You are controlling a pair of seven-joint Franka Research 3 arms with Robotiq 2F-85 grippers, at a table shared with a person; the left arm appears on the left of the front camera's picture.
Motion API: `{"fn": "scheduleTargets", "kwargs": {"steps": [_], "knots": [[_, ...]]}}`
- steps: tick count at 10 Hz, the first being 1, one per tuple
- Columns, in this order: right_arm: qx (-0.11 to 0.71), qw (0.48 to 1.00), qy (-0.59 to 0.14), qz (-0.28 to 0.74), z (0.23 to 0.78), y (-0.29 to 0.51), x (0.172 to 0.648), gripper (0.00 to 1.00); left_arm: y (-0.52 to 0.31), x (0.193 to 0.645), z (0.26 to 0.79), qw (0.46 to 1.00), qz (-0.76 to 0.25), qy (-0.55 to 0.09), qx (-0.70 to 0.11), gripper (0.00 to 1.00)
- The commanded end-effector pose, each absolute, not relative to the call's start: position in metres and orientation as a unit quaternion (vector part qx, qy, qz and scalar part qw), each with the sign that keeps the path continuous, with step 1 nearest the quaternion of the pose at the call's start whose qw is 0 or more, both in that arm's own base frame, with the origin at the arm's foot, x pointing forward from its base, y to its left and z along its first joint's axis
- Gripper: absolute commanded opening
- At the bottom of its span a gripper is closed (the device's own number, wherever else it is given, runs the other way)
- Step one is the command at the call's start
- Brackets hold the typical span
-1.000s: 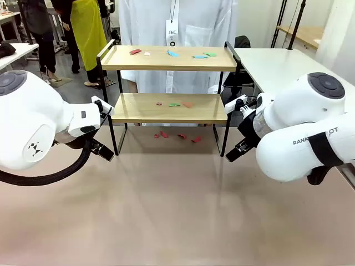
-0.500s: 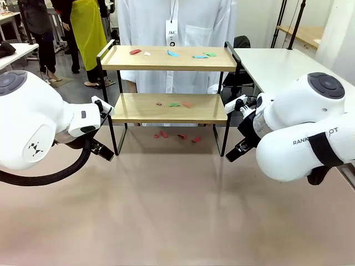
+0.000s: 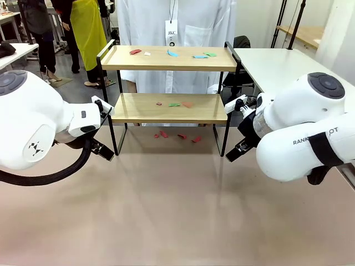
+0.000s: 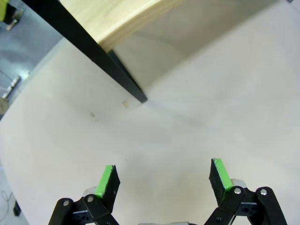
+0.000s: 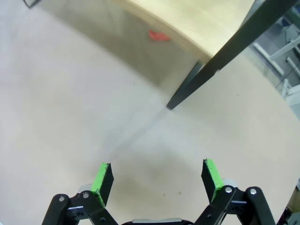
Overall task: Clean the shelf.
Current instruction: Pick up the Duster handed by the human.
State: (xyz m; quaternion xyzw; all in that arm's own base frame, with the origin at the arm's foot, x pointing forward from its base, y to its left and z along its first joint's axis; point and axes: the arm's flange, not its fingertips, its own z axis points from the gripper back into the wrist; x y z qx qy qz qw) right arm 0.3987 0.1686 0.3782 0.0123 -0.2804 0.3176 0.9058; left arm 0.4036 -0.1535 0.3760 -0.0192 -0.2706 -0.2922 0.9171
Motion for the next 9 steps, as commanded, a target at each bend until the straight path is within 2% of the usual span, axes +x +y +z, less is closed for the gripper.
{"fn": "scheduleTargets", "kwargs": {"steps": [1,4,5,7,9], "knots": [[0.018,0.899,-0.306,0.313,0.432,0.165,0.412,1.00,-0.137,0.409,0.423,0.911,-0.303,-0.274,-0.052,1.00],[0.065,0.885,-0.341,0.311,0.509,0.104,0.419,1.00,-0.096,0.418,0.495,0.886,-0.357,-0.283,-0.089,1.00],[0.082,0.879,-0.354,0.309,0.520,0.075,0.421,1.00,-0.074,0.419,0.506,0.874,-0.374,-0.291,-0.105,1.00],[0.120,0.864,-0.375,0.314,0.527,0.010,0.434,1.00,-0.020,0.431,0.515,0.820,-0.450,-0.303,-0.183,1.00],[0.180,0.835,-0.390,0.343,0.507,-0.056,0.450,1.00,0.039,0.448,0.498,0.782,-0.483,-0.327,-0.218,1.00]]}}
